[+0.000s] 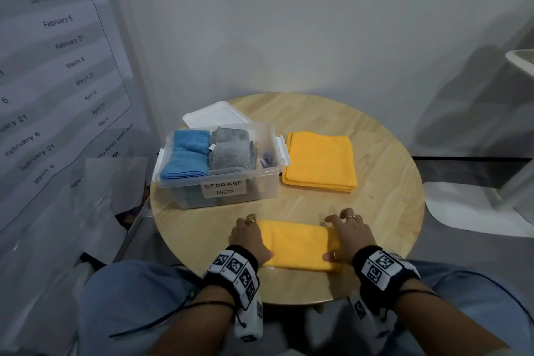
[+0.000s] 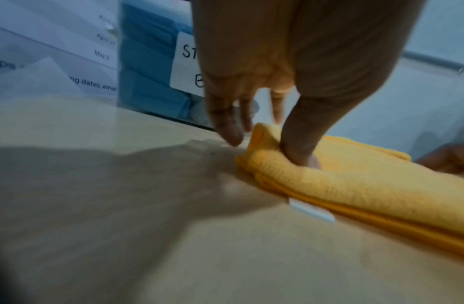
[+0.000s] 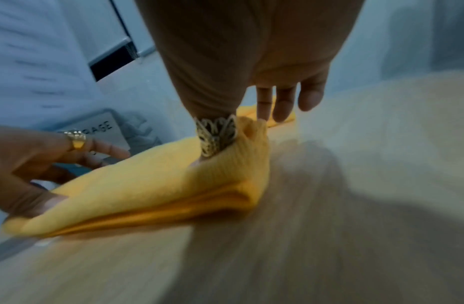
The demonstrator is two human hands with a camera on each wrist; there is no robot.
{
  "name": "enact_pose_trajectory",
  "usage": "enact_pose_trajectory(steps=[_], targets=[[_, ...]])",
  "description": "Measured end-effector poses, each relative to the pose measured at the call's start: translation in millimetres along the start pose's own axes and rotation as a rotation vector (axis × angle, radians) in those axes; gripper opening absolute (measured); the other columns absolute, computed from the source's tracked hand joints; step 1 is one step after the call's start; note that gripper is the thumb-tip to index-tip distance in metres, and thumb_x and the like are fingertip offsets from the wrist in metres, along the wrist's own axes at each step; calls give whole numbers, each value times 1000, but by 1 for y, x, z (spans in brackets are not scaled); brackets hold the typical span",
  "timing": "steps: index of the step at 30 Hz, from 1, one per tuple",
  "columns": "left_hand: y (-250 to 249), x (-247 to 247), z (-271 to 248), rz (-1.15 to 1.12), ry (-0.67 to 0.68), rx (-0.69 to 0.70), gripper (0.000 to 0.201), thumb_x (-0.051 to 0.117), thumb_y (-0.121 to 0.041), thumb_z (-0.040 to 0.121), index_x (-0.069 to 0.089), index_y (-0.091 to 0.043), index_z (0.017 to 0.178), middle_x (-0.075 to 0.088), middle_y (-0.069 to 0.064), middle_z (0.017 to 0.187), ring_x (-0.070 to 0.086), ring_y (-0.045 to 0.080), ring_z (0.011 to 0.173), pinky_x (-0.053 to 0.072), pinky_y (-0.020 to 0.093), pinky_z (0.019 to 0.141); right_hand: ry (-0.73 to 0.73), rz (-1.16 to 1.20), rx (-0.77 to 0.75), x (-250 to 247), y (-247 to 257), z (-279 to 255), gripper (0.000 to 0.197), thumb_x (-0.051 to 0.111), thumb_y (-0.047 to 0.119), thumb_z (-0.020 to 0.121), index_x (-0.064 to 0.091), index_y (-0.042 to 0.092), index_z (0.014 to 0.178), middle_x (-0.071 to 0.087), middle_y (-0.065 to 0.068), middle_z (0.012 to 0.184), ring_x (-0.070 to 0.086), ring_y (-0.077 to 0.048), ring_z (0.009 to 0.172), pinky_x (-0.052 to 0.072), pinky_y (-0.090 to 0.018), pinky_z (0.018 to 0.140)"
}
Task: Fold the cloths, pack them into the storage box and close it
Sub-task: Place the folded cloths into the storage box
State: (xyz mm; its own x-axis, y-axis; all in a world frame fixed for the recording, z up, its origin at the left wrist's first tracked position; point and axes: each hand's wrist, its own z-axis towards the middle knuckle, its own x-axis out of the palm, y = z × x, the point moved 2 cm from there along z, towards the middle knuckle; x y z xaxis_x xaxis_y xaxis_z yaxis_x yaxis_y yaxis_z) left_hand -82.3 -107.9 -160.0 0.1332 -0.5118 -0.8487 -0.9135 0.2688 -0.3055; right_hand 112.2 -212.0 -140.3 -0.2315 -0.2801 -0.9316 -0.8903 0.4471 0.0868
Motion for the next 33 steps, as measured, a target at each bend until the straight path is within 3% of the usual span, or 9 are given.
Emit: enact_pose_trajectory(steps=[5, 8, 12, 15, 18, 21, 25, 29, 33], targets=[[-11, -19, 6, -70, 202, -88, 82, 71, -25, 82, 22, -2, 145, 35, 14, 147, 41, 30, 131, 41, 34, 102, 149, -12, -211, -20, 36, 21, 100, 79, 29, 68, 16, 24, 146, 34, -8, 143, 33, -29, 131, 35, -38, 107], [-15, -45, -2, -216, 149, 70, 53, 66, -18, 82, 46, -7, 130, 52, 11, 130, 51, 27, 117, 45, 36, 97, 341, 365, -231, -33, 43, 26, 69, 67, 34, 84, 30, 20, 140, 48, -10, 134, 48, -24, 117, 42, -36, 100], [-20, -113, -10, -402, 105, 329, 22, 62, -14, 86, 50, -17, 105, 55, 3, 102, 54, 18, 93, 47, 30, 79, 273, 713, -361, -62, 48, 23, 34, 53, 28, 94, 49, 19, 127, 57, 2, 120, 55, -17, 110, 45, -23, 88], [-22, -175, 3, -545, -147, 446, 29, 71, -19, 82, 51, -18, 104, 53, -3, 91, 53, 11, 81, 45, 21, 71, 131, 1073, -394, -101, 56, 30, 43, 53, 22, 94, 34, 28, 132, 53, 5, 122, 53, -19, 115, 49, -31, 92], [-15, -221, 31, -499, -459, 407, 26, 64, -11, 86, 56, -11, 112, 57, 3, 100, 56, 16, 88, 43, 22, 81, -74, 1145, -383, -139, 64, 50, 57, 51, 17, 95, 22, 37, 139, 37, 7, 133, 40, -13, 118, 42, -36, 94], [-13, -219, 75, 48, -240, 325, 43, 56, -6, 87, 50, -7, 130, 43, 11, 135, 47, 26, 122, 35, 26, 100, -134, 1029, -336, -155, 83, 84, 37, 40, 11, 100, 41, 30, 132, 37, -6, 146, 44, -24, 123, 41, -34, 93], [-11, -198, 115, 443, 42, 286, 75, 73, -53, 63, 45, -27, 128, 51, 3, 133, 53, 29, 115, 44, 42, 99, -86, 1045, -299, -161, 117, 120, 34, 35, 10, 101, 57, 24, 123, 33, -9, 150, 34, -28, 135, 37, -33, 104], [12, -191, 137, 522, 98, 210, 92, 74, -60, 65, 36, -25, 141, 42, 5, 144, 45, 31, 128, 39, 46, 106, 40, 1075, -283, -162, 132, 145, 39, 41, 11, 99, 45, 27, 135, 28, -7, 152, 32, -30, 136, 33, -41, 111], [37, -177, 163, 626, 87, 222, 145, 40, -103, 21, -16, -45, 141, 13, 1, 158, 29, 30, 140, 28, 50, 111, 202, 405, -263, -157, 133, 164, 74, 62, 24, 89, 18, 27, 148, 24, -12, 152, 34, -32, 134, 35, -41, 107]])
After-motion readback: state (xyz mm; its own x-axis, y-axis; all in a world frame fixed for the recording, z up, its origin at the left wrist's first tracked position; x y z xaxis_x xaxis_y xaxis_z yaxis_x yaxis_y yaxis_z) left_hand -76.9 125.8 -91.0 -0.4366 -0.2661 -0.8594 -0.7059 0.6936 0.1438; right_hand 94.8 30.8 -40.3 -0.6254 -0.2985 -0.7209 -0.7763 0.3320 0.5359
